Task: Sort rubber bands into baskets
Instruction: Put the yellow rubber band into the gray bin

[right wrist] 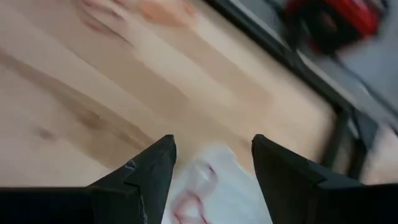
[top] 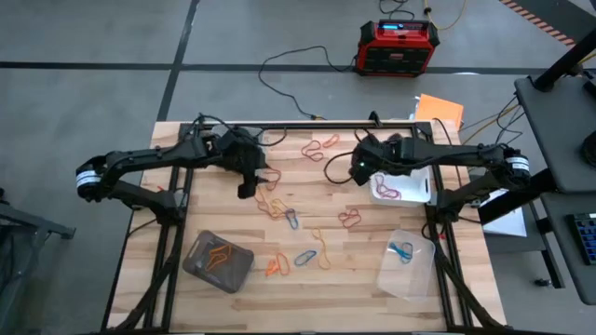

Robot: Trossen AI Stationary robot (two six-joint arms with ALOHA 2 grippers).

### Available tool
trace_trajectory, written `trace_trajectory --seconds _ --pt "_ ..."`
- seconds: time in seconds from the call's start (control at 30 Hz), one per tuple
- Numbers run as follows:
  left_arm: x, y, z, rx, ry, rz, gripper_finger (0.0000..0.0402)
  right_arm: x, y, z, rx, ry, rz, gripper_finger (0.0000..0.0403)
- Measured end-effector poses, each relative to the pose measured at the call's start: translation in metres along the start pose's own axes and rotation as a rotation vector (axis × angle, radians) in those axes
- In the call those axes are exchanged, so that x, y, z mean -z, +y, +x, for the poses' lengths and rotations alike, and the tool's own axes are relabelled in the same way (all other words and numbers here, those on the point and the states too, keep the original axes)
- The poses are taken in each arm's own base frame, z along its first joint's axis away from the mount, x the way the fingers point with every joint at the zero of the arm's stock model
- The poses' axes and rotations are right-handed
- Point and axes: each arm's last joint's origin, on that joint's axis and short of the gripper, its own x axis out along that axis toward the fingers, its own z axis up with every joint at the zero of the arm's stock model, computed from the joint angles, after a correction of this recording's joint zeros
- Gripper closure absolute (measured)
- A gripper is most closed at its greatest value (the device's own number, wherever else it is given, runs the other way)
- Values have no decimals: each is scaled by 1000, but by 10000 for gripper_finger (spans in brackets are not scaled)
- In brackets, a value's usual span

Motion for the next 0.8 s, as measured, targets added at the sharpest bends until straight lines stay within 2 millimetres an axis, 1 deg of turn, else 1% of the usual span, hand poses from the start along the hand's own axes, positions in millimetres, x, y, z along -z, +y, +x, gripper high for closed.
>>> trace_trajectory --seconds 0.17,0.27,0.37,0.47,0.57,0.67,0.8 --pt "5 -9 24 72 75 -7 204 -13 25 -10 -152 -210 -117 197" --pt "7 -18 42 114 129 10 204 -15 35 -16 -222 -281 -157 197" --pt "11 -26 58 154 179 55 204 -18 41 -21 -253 -336 -171 197" --pt "16 -31 73 183 228 93 204 -18 43 -23 -265 -356 -182 197" --pt "21 -33 84 186 271 92 204 -17 45 -23 -273 -355 -171 197" --pt "25 -32 94 190 297 86 204 -12 48 -24 -284 -349 -171 197" --pt "26 -31 105 181 278 85 204 -2 55 -24 -304 -333 -177 198"
